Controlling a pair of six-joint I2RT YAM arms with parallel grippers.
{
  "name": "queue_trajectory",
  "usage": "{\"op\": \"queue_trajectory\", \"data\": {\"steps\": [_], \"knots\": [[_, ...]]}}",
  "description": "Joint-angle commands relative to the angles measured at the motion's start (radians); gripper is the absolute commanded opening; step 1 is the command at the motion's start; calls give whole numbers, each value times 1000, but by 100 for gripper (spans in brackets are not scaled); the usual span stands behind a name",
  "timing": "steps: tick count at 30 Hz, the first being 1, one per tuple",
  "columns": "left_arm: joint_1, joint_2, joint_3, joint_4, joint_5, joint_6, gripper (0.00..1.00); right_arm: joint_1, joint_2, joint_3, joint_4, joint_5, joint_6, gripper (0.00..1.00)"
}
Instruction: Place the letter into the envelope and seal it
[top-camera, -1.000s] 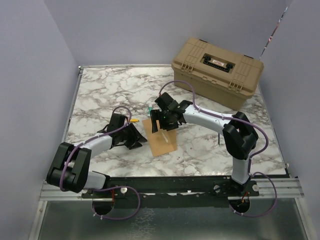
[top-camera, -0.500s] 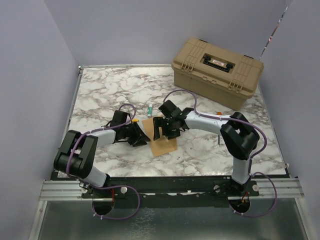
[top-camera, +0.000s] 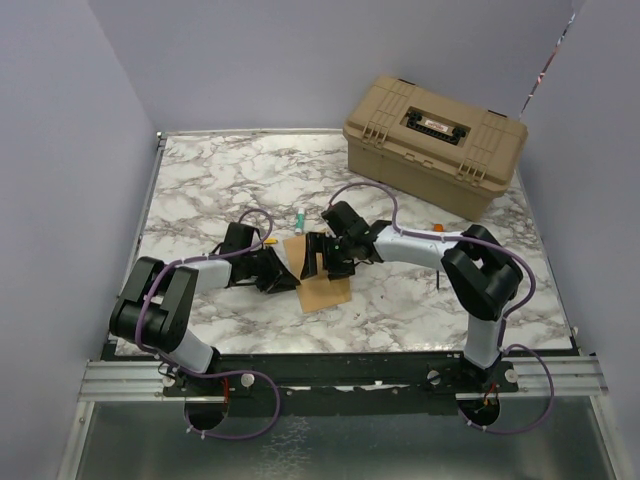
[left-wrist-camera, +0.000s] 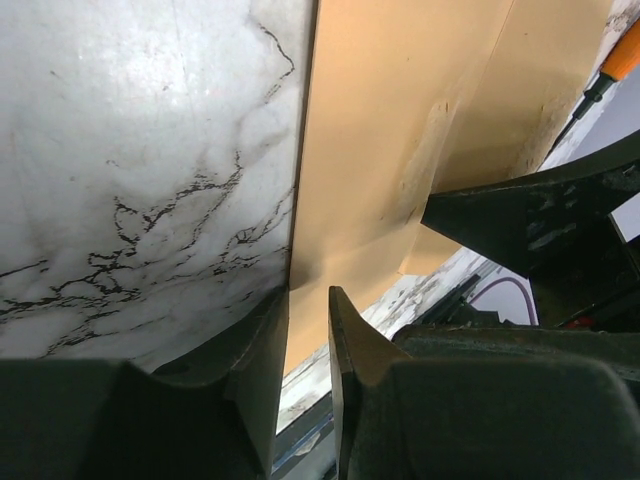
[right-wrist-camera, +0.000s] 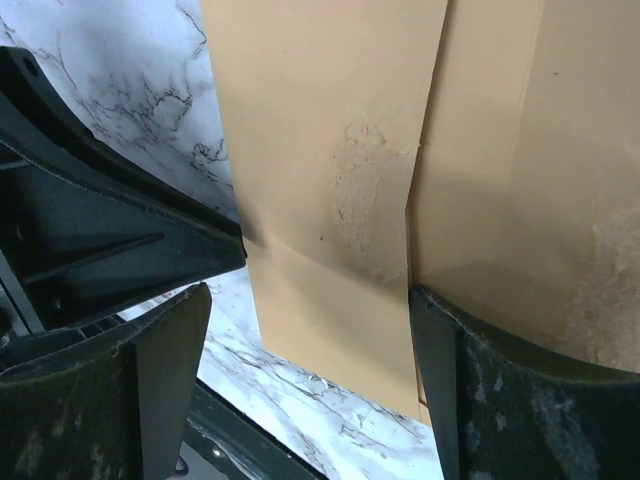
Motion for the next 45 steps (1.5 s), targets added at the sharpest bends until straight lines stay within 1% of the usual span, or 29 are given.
{"op": "queue_trajectory", "data": {"steps": [1,7,11,14,16,19,21,22,23,24,25,28,31,33,34,36,37,42,45], "knots": [[-8,44,-62,-99,-110,49,26,3,6,-39,7,-50,49,84],[-8,-25,-60,-105,-151,29,25,-16,-111,-23,-42,17,21,84],[-7,-104,-20,-158,-195,32,27,-29,-211,-14,-47,73,-13,84],[-7,-168,29,-219,-243,59,32,-34,-269,-1,-51,144,-30,84],[-5,-205,71,-278,-310,95,37,-38,-287,27,-84,226,-29,83],[-2,-247,127,-327,-424,130,56,-50,-286,82,-122,332,-33,82],[-2,-261,162,-335,-485,148,75,-56,-267,120,-135,383,-50,82],[-2,-264,178,-335,-519,153,88,-59,-249,144,-149,400,-55,81],[-2,-263,192,-332,-552,157,97,-63,-229,168,-166,412,-58,81],[-2,-258,211,-324,-588,170,99,-65,-208,188,-180,425,-59,81],[-2,-248,234,-312,-594,194,99,-68,-189,206,-193,437,-60,81],[-2,-188,292,-273,-672,239,99,-81,-152,229,-200,448,-74,81],[-5,-116,336,-167,-649,264,99,-104,-144,212,-174,444,-90,81],[-18,-59,366,-108,-643,272,89,-126,-149,199,-159,411,-92,80],[-33,-21,392,-105,-655,277,87,-135,-157,190,-154,396,-96,80],[-68,58,450,-111,-672,325,78,-155,-169,167,-136,375,-108,79],[-86,97,479,-124,-691,339,76,-165,-173,159,-133,363,-111,78],[-161,249,585,-149,-770,389,71,-214,-180,126,-145,319,-107,75],[-182,315,631,-158,-840,408,66,-239,-189,95,-142,298,-110,73]]}}
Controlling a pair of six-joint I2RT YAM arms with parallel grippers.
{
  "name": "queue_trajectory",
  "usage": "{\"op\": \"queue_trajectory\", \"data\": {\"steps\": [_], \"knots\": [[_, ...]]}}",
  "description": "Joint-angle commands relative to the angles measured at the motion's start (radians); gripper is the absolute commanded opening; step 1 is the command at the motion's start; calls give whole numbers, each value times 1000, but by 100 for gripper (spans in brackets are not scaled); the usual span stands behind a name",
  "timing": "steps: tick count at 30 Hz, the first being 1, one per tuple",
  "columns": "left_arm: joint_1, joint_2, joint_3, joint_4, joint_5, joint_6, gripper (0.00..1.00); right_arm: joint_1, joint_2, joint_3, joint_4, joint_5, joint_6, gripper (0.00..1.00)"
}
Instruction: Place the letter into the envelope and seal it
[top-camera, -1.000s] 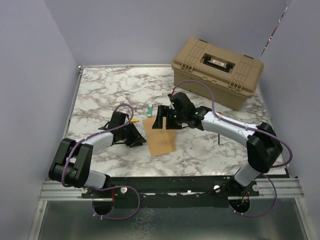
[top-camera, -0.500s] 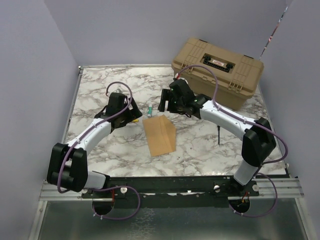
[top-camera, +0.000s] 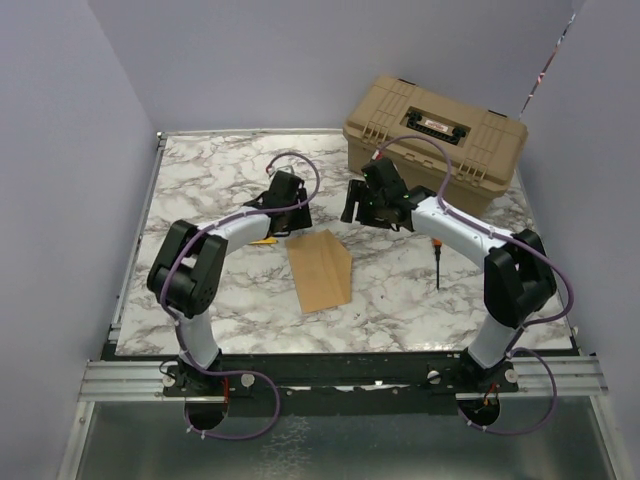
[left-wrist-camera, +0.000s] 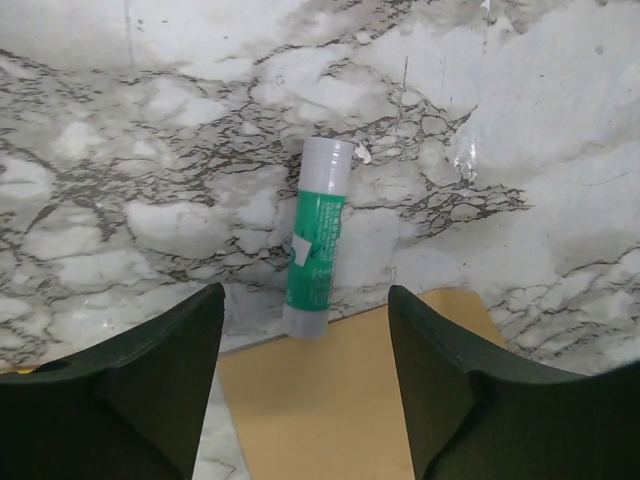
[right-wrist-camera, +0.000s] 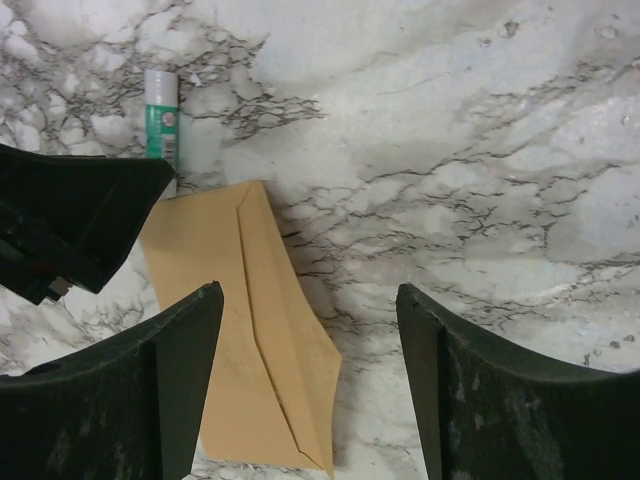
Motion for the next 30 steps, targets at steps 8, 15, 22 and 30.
{"op": "queue_trajectory", "data": {"steps": [8,15,22,30], "knots": [[-39,178,115,-28,-129,108,34,-64,-45,-72,-8,-75,-33,67],[-89,200,106,-48,-168,165,32,-84,-47,-58,-23,-106,-42,67],[-107,224,132,-101,-191,192,1,-113,-78,-60,-40,-104,-25,68],[-107,99,211,-105,102,357,0,-194,-145,-60,7,-412,-21,77]]}}
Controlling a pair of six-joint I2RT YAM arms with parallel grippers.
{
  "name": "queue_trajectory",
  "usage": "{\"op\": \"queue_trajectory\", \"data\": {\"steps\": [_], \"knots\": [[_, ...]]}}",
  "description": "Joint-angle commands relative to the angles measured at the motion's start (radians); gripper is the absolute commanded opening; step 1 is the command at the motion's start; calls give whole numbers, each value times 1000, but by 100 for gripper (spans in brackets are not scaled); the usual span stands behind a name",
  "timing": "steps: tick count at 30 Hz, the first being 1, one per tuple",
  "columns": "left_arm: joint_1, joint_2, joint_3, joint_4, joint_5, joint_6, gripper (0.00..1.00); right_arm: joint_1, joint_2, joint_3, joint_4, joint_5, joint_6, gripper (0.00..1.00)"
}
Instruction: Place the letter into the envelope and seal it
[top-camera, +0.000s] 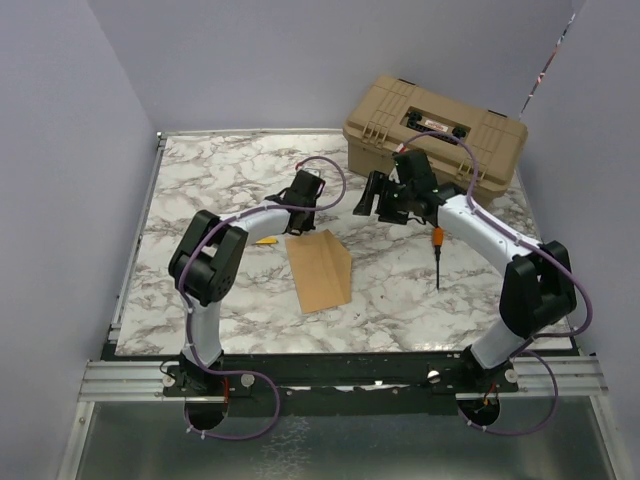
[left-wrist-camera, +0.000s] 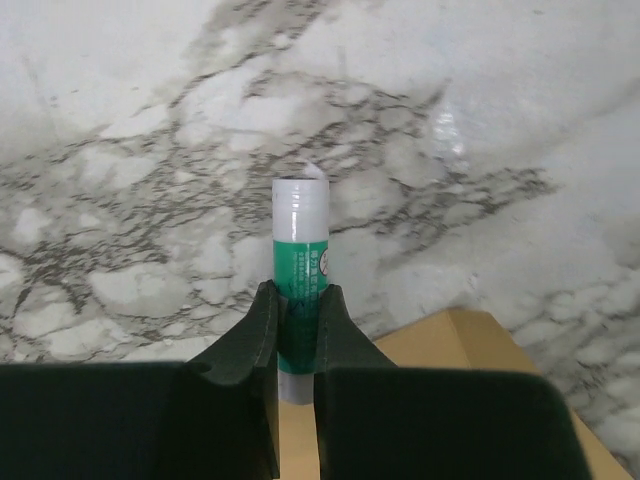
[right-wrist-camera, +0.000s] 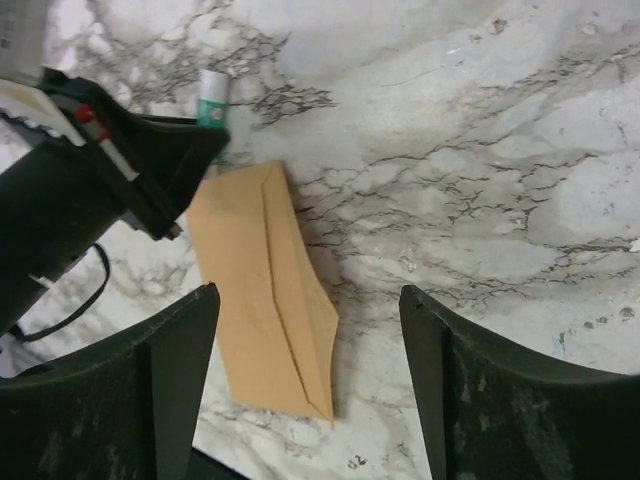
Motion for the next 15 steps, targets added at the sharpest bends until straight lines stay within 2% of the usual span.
{"op": "queue_trajectory", "data": {"steps": [1,3,5,9,15], "knots": [[-5,-101,44,-30,368,159,0,-61,-54,10,28,-260,9,79],[-7,-154,20,-14,543,224,0,-72,-54,23,22,-322,24,82],[-13,-197,-6,-10,627,258,0,-74,-62,9,38,-382,44,88],[-14,-270,-53,-7,705,293,0,-74,-91,-33,122,-451,81,92],[-18,-337,-84,-5,774,330,0,-74,-31,6,87,-574,57,89]]}}
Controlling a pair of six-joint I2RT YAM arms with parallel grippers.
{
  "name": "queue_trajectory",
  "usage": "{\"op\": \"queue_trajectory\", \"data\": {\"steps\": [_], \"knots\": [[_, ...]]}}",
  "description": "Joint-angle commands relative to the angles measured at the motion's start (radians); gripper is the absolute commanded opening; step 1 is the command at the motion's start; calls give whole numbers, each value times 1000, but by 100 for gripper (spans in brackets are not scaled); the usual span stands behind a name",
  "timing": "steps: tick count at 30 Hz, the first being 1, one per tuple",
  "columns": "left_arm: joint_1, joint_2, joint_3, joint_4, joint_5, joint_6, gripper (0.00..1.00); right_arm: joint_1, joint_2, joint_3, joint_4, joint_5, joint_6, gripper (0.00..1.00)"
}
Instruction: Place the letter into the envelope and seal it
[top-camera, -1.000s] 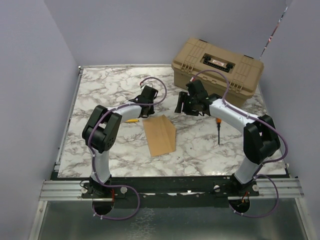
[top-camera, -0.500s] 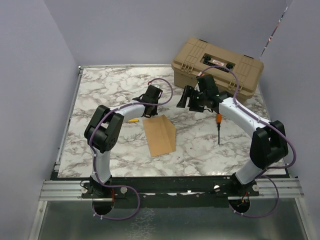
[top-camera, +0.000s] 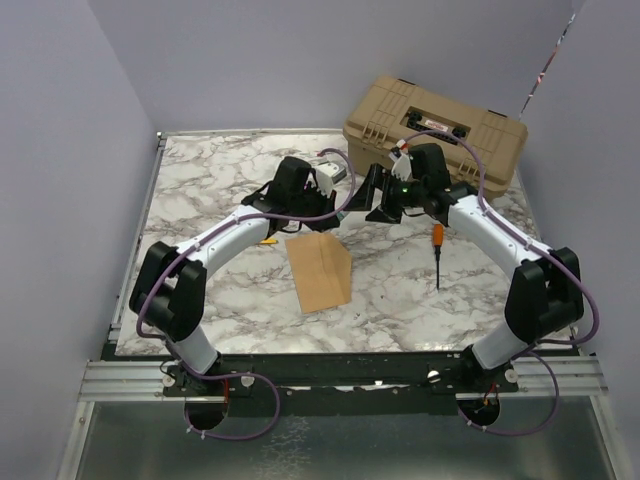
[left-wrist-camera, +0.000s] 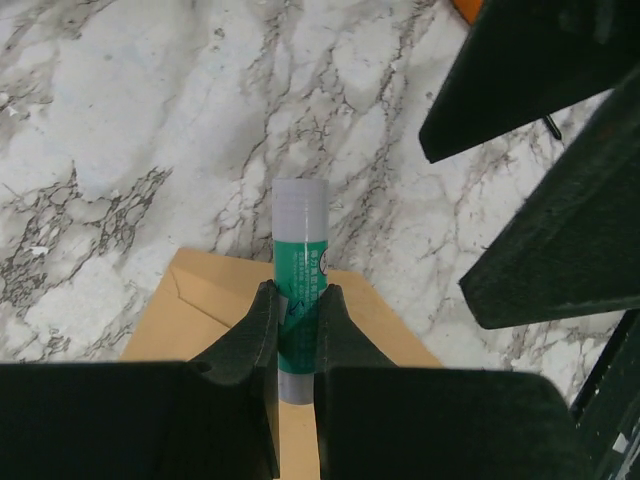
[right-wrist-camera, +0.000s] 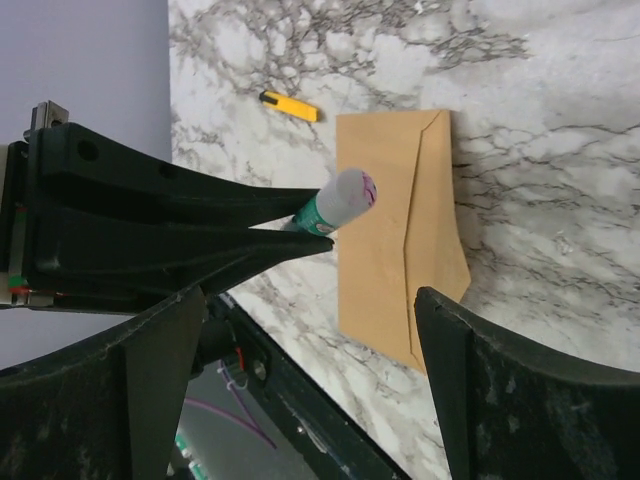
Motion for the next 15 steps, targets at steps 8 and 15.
{"op": "queue_trajectory", "data": {"steps": [8,15], "knots": [[-3,-91,-63,5,131,87,0,2,-2,-102,194,-183,98,66],[-3,-128,-82,20,153,81,0,2,26,-128,212,-190,116,75]]}}
